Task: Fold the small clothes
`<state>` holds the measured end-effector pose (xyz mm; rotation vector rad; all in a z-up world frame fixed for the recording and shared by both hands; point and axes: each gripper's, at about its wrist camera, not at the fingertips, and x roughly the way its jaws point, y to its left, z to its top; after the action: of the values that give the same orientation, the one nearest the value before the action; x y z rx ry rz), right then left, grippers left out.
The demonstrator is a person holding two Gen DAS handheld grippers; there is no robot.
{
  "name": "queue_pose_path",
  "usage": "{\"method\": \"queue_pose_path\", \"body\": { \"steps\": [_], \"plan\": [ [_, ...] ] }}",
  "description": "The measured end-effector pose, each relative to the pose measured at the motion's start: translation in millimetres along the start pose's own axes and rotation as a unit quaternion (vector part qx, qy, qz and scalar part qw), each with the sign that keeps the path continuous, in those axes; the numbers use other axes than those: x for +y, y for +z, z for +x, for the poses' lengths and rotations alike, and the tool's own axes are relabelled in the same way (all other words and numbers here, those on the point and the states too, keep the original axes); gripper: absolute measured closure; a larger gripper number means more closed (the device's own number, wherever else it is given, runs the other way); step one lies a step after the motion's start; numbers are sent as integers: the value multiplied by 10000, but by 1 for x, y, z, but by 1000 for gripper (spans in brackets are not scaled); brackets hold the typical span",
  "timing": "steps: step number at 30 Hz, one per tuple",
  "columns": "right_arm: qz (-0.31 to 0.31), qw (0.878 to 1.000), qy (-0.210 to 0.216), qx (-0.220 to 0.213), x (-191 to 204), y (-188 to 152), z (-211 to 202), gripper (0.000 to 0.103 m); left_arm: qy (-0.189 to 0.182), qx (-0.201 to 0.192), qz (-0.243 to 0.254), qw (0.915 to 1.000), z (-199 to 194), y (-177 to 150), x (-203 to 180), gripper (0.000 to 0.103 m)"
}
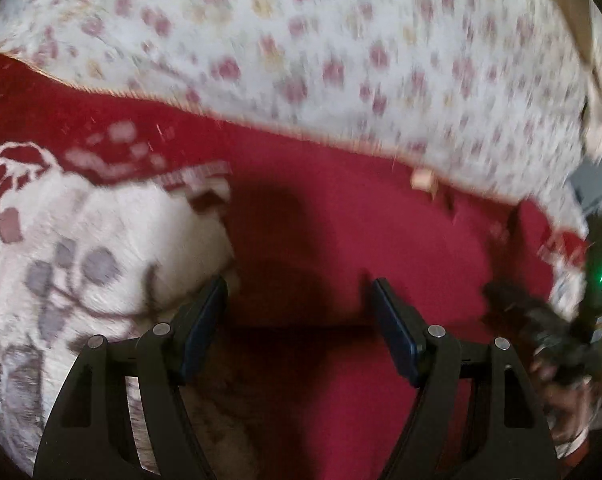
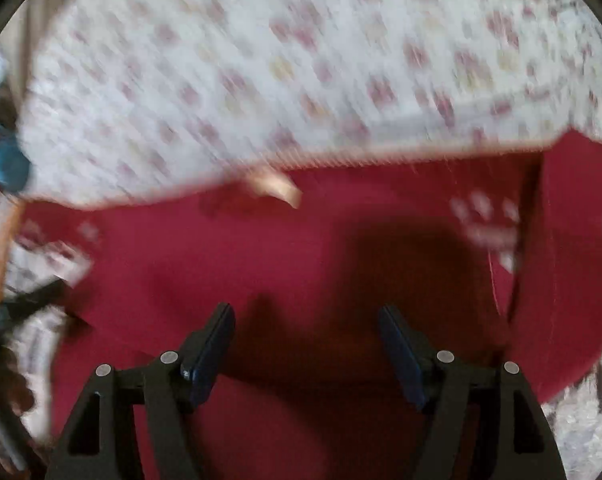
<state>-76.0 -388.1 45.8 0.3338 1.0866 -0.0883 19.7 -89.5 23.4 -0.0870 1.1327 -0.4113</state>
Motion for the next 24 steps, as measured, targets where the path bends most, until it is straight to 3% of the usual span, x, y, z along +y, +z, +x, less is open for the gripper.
{"method": "queue_pose_path", "body": {
  "steps": [2, 5, 6, 9, 11, 14, 20, 21, 22, 24],
  "plan": [
    [-154, 9998, 96, -40, -2, 5, -11, 32, 240, -13, 167, 9996, 6, -4, -5, 29],
    [40, 9989, -44, -455, -26, 23, -33, 32, 170, -41, 119, 9998, 2, -2, -3, 29],
    [-17, 9961, -270, -844, -39, 33, -39, 31, 88, -54, 28, 9999, 1, -1, 0, 29],
    [683, 9878, -994, -981, -99, 67, -43, 28, -18, -131, -186, 9997, -3, 3, 9, 29],
    [1046, 9813, -1336, -905, -133, 85, -38, 28, -30, -279, -272, 9992, -9, 6, 13, 29],
    [1316, 9754, -1718, -424, -174, 111, -14, 27, -17, -419, -331, 9986, -15, 8, 16, 29],
    [1378, 9674, -2122, 93, -208, 129, 31, 29, 67, -390, -365, 9986, -11, 12, 22, 29],
    [1322, 9655, -2243, 28, -210, 129, 31, 42, 69, -389, -380, 9985, -11, 13, 23, 29],
    [1209, 9620, -2449, -60, -211, 130, 29, 63, 67, -388, -404, 9984, -11, 13, 25, 29],
    [1244, 9668, -2225, -154, -219, 129, 22, 79, 79, -404, -432, 9982, -12, 14, 27, 29]
  ]
}}
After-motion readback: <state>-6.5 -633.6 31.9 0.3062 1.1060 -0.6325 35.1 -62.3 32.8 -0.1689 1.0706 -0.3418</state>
